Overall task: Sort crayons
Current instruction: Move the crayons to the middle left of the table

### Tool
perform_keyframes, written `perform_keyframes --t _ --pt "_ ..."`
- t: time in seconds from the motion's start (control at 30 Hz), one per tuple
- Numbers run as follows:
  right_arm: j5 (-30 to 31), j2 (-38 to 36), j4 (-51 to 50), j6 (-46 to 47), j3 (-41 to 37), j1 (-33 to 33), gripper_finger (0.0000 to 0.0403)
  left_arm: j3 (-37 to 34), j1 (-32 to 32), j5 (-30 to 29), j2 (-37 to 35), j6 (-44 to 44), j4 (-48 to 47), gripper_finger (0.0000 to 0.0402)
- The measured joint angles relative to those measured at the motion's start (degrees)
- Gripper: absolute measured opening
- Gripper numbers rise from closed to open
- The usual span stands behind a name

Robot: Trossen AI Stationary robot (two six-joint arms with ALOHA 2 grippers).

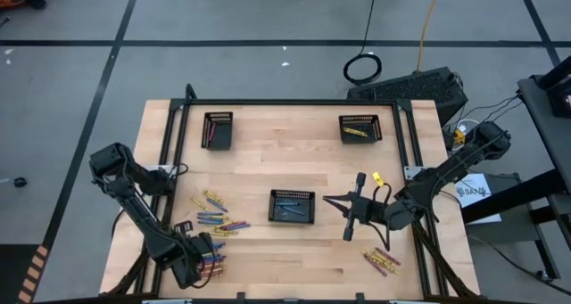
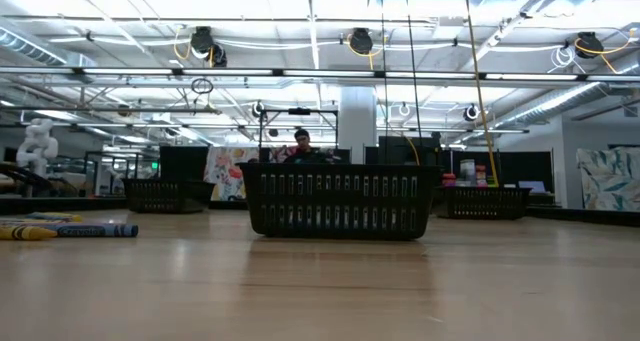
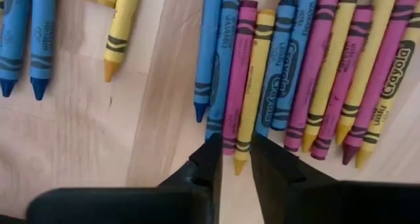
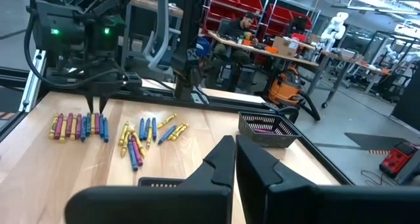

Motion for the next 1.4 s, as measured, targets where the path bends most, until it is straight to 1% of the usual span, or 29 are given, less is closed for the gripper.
perform_keyframes --t 0.27,0.6,0.7,0.8,0.93,1.0,1.1,1.27,1.4 --pt "0.00 0.00 0.00 0.02 0.00 0.00 0.0000 -0.30 -0.02 -1.38 -0.02 0.09 -1.02 0.0032" --pt "-0.01 0.00 0.00 0.02 0.00 0.00 0.0000 -0.76 -0.02 -1.72 -0.02 1.53 -1.20 0.0029" --pt "-0.02 0.00 0.00 0.04 0.00 0.00 0.0000 -0.13 -0.02 -0.80 -0.02 1.52 -1.04 0.0029" --pt "-0.01 0.00 0.00 0.04 0.00 0.00 0.0000 1.57 -0.15 -0.67 -0.04 1.48 3.18 0.0029" --pt "-0.01 0.00 0.00 0.00 0.00 0.00 0.0000 2.10 -0.16 -0.92 -0.05 1.52 15.53 0.0029" --pt "-0.02 0.00 0.00 -0.05 0.00 0.00 0.0000 2.16 -0.34 -0.94 0.35 1.43 18.75 0.0029" --pt "0.00 0.00 -0.04 -0.26 -0.02 0.00 0.0000 2.14 -1.13 -0.77 1.75 0.05 18.89 0.0029" --pt "0.00 0.00 -0.22 -0.42 -0.02 0.00 0.0000 2.12 -1.64 -0.58 3.95 0.02 19.82 0.0029" --pt "-0.01 0.00 -0.22 -0.39 -0.02 0.00 0.0000 2.12 -1.64 -0.45 4.42 0.58 20.48 0.0029"
